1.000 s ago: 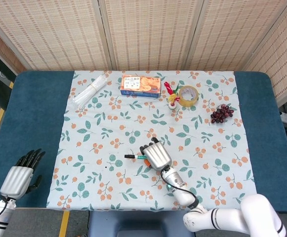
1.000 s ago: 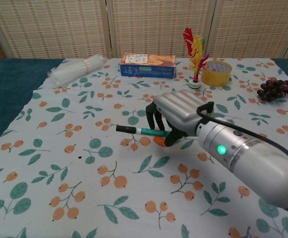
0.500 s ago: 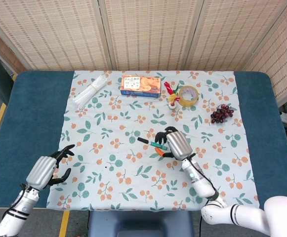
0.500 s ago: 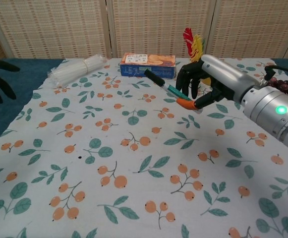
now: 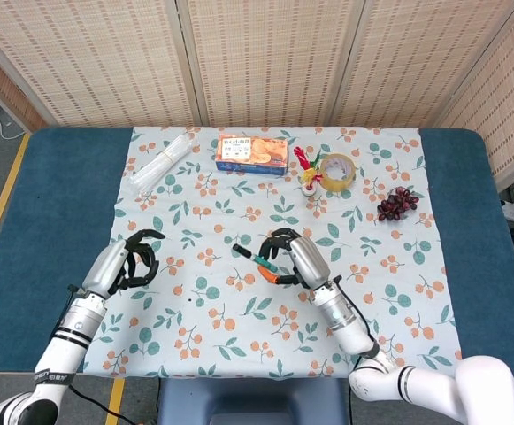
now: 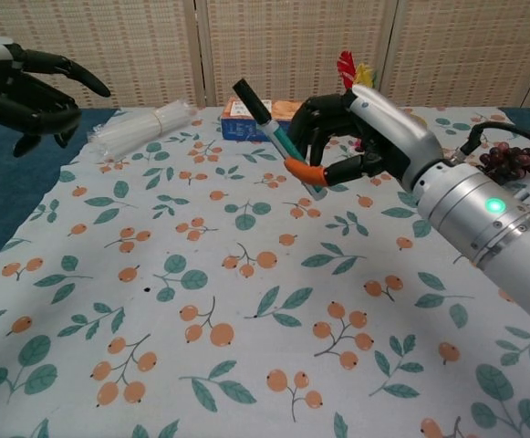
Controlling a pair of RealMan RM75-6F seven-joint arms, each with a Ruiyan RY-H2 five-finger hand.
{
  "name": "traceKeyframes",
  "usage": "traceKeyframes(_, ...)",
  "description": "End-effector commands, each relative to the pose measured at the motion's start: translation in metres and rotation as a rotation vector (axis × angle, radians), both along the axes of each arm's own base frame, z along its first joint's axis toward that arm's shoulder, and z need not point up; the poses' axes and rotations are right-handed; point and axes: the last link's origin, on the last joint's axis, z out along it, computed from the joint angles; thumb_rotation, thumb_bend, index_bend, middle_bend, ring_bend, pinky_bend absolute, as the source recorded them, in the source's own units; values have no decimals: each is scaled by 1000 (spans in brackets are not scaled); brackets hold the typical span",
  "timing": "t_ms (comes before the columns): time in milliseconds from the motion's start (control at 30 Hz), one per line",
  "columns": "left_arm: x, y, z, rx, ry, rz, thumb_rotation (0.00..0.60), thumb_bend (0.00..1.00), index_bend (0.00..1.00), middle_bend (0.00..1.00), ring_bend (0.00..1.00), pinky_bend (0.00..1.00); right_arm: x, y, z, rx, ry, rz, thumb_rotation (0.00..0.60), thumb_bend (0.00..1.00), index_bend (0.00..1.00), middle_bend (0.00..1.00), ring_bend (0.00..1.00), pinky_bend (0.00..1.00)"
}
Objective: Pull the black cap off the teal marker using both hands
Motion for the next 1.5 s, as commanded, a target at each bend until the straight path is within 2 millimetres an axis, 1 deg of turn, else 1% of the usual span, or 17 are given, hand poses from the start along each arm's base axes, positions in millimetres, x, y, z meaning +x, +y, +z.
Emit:
traceKeyframes(33,11,1,3,-27,-19,-11,600,451,316,660,557,759,10,3,-11,-16,31,28,600,396,906,804,548,263)
traceKeyframes(167,9,3,2,-40,5,-13,600,428,328,672,563,760,28,7,-27,-17,53,70,600,396,906,804,548,263)
traceKeyframes(233,9,3,1,-36,25,-20,600,421,338,685,574,767,37,8,-31,-19,47,83,600,397,906,804,548,263)
traceKeyframes(367,10,4,0,26,109,-59,600,411,358,720,604,792,53,9,-39,-15,36,94,600,397,906,804,548,263)
traceKeyframes(533,13,1,-4,69,199,-114,600,417,376,741,617,802,58,9,-46,-13,44,91,600,398,906,804,548,263)
traceKeyframes(800,15,-10,-9,121,323,-204,600,418,383,743,619,805,66,5,-53,-13,35,70,600,398,906,804,548,263)
traceKeyframes(933,19,-13,-12,96,320,-211,600,418,383,743,619,806,72,6,-56,-12,35,78,600,398,906,804,548,263)
traceKeyframes(1133,25,-9,-16,47,277,-184,600,412,365,741,619,805,83,6,-61,-12,22,80,600,398,906,804,548,263)
traceKeyframes(1367,28,-8,-16,31,255,-181,600,404,371,747,619,806,86,6,-62,-9,11,75,600,398,906,804,548,263)
traceKeyframes(1500,31,-10,-17,28,248,-189,600,404,383,749,619,806,85,5,-65,-13,31,69,600,398,906,804,548,263)
